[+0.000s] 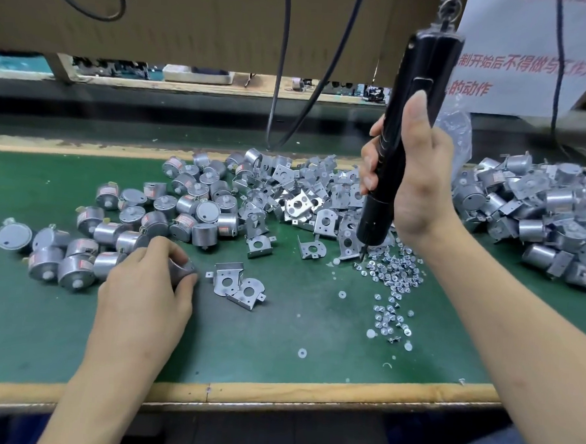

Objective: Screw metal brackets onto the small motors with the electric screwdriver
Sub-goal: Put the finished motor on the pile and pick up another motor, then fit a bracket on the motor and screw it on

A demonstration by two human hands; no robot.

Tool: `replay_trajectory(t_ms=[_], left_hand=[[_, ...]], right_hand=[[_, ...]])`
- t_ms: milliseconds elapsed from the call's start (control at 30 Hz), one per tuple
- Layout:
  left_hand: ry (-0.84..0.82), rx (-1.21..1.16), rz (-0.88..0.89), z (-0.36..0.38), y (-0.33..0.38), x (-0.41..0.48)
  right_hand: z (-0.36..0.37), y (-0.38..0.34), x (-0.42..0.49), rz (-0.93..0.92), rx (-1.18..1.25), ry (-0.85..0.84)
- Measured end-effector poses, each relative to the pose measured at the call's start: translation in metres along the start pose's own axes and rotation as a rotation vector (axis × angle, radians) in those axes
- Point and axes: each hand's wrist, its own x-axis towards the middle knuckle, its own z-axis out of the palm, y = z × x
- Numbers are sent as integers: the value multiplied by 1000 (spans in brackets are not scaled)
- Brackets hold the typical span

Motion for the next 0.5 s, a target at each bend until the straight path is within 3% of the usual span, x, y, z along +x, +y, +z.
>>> replay_trajectory(t_ms=[500], left_hand=[[61,7,72,-5,2,-2]], right_hand=[[-5,17,1,-17,-15,32]])
